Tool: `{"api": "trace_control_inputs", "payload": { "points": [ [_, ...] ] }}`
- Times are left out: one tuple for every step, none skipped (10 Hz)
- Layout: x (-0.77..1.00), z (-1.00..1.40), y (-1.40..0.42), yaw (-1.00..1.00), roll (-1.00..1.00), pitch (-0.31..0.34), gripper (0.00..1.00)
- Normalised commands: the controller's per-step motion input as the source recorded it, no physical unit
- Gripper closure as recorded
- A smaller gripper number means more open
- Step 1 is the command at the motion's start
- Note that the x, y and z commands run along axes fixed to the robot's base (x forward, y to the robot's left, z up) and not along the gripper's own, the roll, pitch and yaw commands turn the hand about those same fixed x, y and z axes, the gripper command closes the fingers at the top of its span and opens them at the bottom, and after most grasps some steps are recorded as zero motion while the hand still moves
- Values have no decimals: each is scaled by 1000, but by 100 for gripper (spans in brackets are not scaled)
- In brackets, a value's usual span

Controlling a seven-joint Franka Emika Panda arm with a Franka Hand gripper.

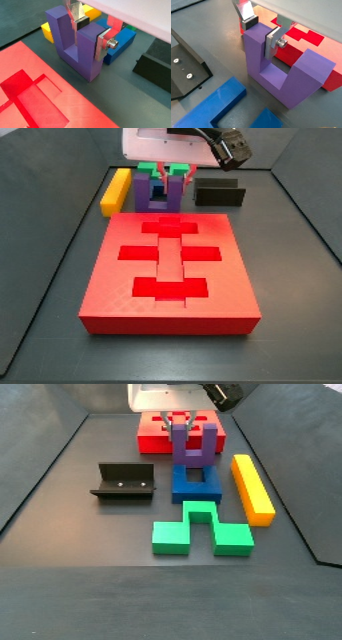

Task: Pick up the purple object. Move up. Move to above the board. Insert the purple object.
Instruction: Pick up the purple object, then move up.

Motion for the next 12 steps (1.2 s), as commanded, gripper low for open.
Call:
{"api": "trace_control_inputs", "payload": {
  "points": [
    [0,0,0,0,0,0,100],
    [0,0,0,0,0,0,100],
    [0,0,0,0,0,0,100],
    [0,0,0,0,0,0,100],
    [0,0,0,0,0,0,100],
    [0,0,0,0,0,0,100],
    [0,0,0,0,0,0,100],
    [0,0,0,0,0,0,100],
    [0,0,0,0,0,0,100],
    [0,833,0,0,0,0,100],
    [29,826,-55,3,-8,-5,100],
    [5,591,-63,8,-26,33,100]
  ]
}}
